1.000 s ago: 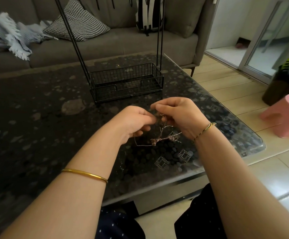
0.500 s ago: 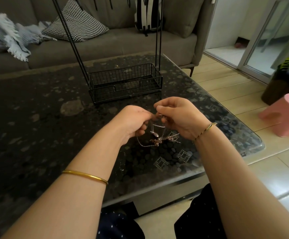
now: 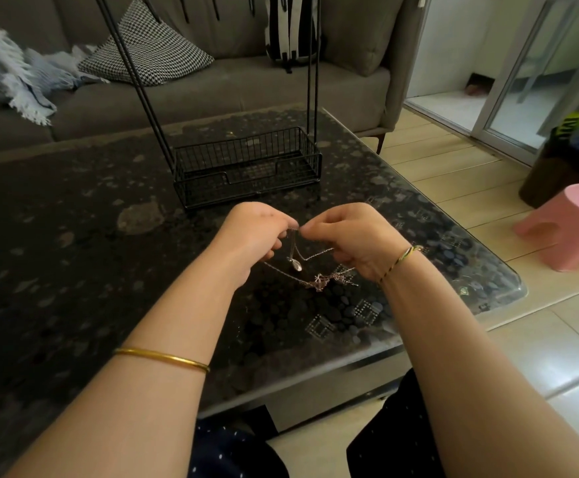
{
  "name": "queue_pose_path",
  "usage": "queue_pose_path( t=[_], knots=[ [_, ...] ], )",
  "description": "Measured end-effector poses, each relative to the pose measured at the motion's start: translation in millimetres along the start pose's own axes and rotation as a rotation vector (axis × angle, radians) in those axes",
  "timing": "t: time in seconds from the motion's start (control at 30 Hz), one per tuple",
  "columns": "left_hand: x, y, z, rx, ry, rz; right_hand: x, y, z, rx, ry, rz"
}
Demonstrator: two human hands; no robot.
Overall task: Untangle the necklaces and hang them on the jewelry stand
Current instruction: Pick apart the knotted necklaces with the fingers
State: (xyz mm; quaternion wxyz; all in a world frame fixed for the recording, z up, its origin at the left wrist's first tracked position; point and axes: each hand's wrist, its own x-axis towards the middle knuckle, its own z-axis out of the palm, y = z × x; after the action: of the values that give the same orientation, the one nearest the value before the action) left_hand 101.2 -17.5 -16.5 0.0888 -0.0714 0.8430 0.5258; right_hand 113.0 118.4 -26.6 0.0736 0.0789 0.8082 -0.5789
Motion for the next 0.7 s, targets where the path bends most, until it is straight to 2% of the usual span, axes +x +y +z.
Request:
queue_pose_path(
  t=[0.43,0.7],
  knots=[
    [-7.8,-1.1,-3.2,-0.001,-0.099,0.129,1.4,0.0,-3.1,0.226,0.048,-0.012],
    [-8.3,-0.3,1.2,0.028,-0.048,0.173,1.2,-0.5,-4.6,0.24,0.025,-0.024]
  ],
)
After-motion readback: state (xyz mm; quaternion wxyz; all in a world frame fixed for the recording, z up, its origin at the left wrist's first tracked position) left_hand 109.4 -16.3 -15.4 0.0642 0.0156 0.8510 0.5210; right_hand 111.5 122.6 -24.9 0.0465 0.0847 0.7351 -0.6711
